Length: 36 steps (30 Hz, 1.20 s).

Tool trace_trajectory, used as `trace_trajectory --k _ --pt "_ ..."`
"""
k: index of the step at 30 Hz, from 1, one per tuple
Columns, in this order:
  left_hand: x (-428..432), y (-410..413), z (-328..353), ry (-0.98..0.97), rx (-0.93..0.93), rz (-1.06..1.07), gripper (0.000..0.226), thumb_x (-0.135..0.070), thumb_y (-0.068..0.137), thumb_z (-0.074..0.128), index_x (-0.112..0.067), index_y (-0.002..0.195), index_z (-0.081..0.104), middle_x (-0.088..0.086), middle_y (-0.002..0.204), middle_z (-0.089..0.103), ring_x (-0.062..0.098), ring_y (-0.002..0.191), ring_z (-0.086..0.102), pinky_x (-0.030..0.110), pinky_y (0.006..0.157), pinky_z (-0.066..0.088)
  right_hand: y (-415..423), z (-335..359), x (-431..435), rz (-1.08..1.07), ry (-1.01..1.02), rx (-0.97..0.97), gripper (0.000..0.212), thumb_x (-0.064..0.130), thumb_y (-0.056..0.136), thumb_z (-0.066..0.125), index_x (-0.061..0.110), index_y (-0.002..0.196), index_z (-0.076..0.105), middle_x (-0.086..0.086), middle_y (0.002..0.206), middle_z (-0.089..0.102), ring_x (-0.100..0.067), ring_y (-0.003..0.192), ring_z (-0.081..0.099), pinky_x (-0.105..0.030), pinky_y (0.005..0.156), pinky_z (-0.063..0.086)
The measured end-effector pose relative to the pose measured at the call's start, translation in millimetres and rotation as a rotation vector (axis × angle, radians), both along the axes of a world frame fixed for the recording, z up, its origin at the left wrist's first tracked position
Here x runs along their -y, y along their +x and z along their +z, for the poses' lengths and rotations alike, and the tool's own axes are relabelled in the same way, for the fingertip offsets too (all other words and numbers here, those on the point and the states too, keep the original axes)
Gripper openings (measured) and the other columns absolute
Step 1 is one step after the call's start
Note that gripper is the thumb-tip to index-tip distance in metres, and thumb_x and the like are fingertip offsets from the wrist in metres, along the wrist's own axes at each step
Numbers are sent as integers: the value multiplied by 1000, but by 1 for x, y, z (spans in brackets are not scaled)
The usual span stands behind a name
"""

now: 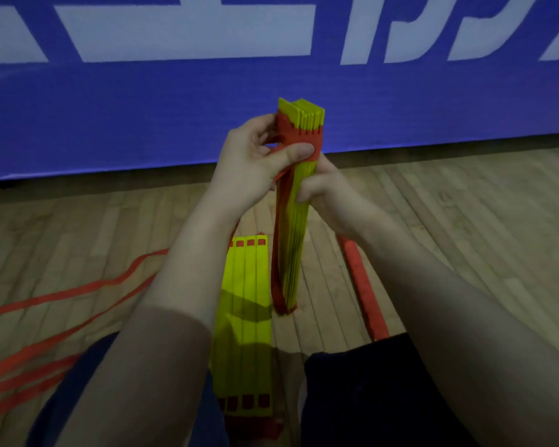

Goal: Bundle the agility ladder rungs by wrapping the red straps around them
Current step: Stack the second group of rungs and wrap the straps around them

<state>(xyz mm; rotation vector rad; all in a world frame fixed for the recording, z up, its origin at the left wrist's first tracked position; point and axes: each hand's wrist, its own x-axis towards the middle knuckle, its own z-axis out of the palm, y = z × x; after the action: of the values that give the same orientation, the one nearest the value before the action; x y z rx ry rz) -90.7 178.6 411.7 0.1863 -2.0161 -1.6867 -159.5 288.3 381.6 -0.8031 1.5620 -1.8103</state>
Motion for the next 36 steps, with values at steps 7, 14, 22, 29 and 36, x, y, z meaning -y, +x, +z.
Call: trace_trajectory --k 7,14,22,29,36 --pt "-58 -24 18 52 -102 119 43 -24 67 81 -11 104 64 6 99 70 21 92 70 41 84 57 -2 -9 -38 -430 182 -394 64 29 69 82 11 112 38 5 96 66 -7 88 67 -29 80 54" --pt "-76 -23 37 -52 -81 125 51 -36 68 77 -5 107 67 4 100 72 11 87 69 29 74 56 3 16 -45 -650 211 -342 45 10 66 68 4 105 46 -12 94 65 -30 91 65 -48 80 53" --pt "-58 9 40 118 -39 -219 44 0 83 68 -8 125 57 -7 94 71 8 52 61 24 59 54 16 31 -57 -503 71 -247 47 -16 80 61 10 115 45 1 92 59 -13 94 59 -35 91 51" --pt "-48 13 22 -129 -201 224 50 -32 70 83 -36 93 39 11 106 53 18 72 57 15 60 42 12 27 -41 -569 52 -226 41 -11 75 64 9 107 47 -6 89 60 -17 87 62 -39 86 56" --pt "-32 -6 18 -417 -81 258 35 -49 71 76 -34 73 45 4 83 61 23 75 62 25 57 39 -10 15 -30 -487 110 -198 53 6 63 70 15 112 49 -22 111 65 -35 106 64 -56 92 50"
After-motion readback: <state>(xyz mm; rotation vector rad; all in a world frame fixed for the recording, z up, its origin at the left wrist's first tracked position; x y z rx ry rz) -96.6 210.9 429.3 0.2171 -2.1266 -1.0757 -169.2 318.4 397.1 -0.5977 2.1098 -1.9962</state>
